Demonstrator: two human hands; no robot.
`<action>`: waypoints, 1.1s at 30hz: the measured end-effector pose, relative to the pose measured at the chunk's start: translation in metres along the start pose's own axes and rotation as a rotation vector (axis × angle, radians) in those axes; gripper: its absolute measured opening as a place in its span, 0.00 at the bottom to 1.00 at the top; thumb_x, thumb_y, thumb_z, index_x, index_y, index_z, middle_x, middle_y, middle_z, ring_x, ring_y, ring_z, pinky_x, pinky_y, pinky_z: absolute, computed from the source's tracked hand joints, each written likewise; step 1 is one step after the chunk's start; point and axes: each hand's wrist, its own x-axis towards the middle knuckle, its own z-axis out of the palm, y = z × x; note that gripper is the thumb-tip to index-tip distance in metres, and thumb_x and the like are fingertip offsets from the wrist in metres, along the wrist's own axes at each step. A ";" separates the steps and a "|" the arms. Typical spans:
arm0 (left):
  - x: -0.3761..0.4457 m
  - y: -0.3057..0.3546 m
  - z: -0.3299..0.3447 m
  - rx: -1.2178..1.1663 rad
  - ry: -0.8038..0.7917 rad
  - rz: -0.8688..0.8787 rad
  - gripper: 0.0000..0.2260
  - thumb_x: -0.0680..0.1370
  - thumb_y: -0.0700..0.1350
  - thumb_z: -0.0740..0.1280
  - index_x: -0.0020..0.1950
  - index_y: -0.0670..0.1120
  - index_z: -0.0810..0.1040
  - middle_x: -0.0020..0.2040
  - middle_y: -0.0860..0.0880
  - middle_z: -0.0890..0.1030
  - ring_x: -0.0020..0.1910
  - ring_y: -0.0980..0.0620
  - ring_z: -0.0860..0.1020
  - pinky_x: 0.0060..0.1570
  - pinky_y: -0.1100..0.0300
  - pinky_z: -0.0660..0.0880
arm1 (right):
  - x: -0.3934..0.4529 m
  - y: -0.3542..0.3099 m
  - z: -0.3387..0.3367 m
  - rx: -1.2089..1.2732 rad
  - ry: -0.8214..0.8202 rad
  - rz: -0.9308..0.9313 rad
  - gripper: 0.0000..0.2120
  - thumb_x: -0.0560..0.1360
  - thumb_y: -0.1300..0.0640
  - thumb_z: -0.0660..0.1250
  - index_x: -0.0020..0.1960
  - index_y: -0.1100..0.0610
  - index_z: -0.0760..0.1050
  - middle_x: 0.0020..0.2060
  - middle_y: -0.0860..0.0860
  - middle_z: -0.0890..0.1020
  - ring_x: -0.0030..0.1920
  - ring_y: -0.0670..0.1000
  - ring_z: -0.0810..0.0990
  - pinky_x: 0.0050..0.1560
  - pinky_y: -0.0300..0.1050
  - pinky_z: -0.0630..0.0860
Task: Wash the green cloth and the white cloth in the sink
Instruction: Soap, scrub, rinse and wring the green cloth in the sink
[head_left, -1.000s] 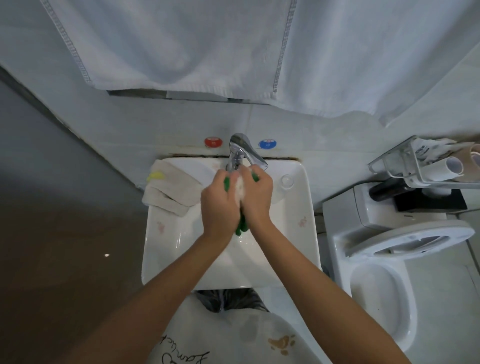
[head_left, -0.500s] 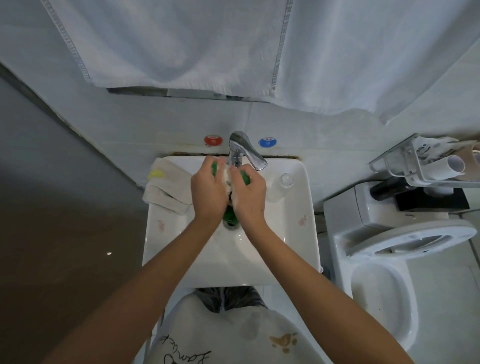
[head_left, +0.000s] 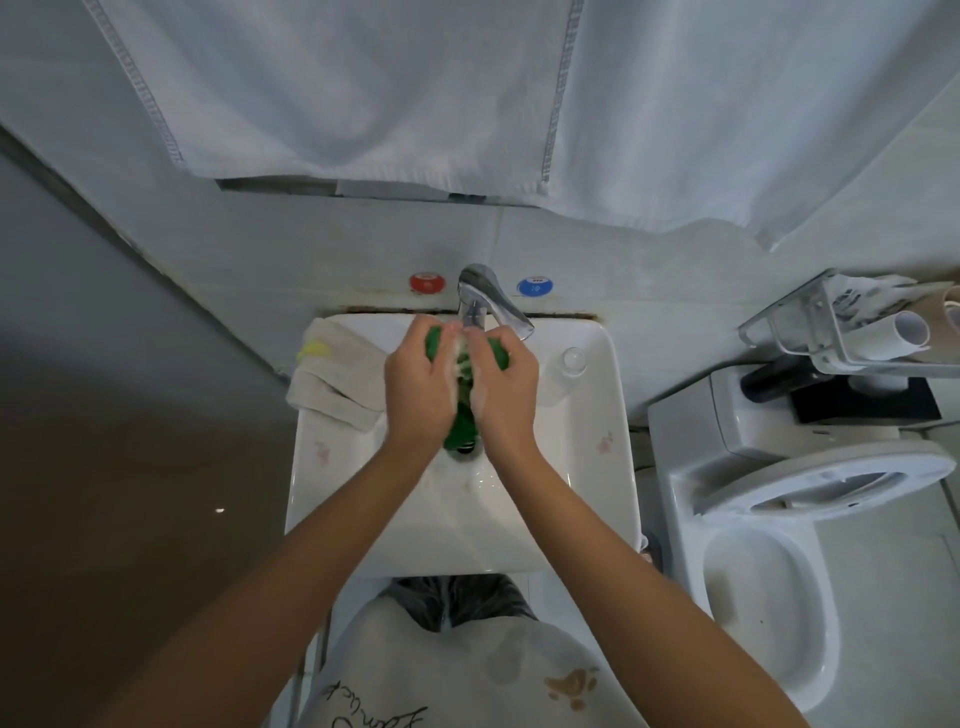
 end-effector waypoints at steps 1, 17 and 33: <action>0.008 -0.001 -0.007 0.009 -0.026 -0.031 0.09 0.80 0.43 0.62 0.39 0.49 0.72 0.33 0.55 0.74 0.30 0.62 0.72 0.32 0.68 0.69 | -0.003 0.001 -0.003 -0.010 -0.056 -0.017 0.13 0.79 0.59 0.64 0.35 0.56 0.71 0.30 0.51 0.73 0.31 0.45 0.71 0.34 0.36 0.72; 0.029 0.013 -0.046 0.110 -0.424 -0.014 0.13 0.77 0.32 0.61 0.54 0.48 0.77 0.44 0.57 0.78 0.39 0.67 0.77 0.37 0.74 0.73 | 0.017 -0.006 -0.052 -0.625 -0.587 -0.143 0.15 0.74 0.49 0.71 0.48 0.50 0.65 0.40 0.49 0.80 0.38 0.50 0.79 0.40 0.53 0.80; 0.013 -0.016 -0.046 0.570 -0.175 0.213 0.09 0.80 0.48 0.62 0.48 0.45 0.77 0.38 0.51 0.78 0.37 0.51 0.74 0.36 0.57 0.66 | 0.030 -0.002 -0.071 -0.613 -0.480 -0.095 0.07 0.71 0.56 0.71 0.45 0.48 0.75 0.35 0.51 0.82 0.36 0.51 0.83 0.45 0.52 0.80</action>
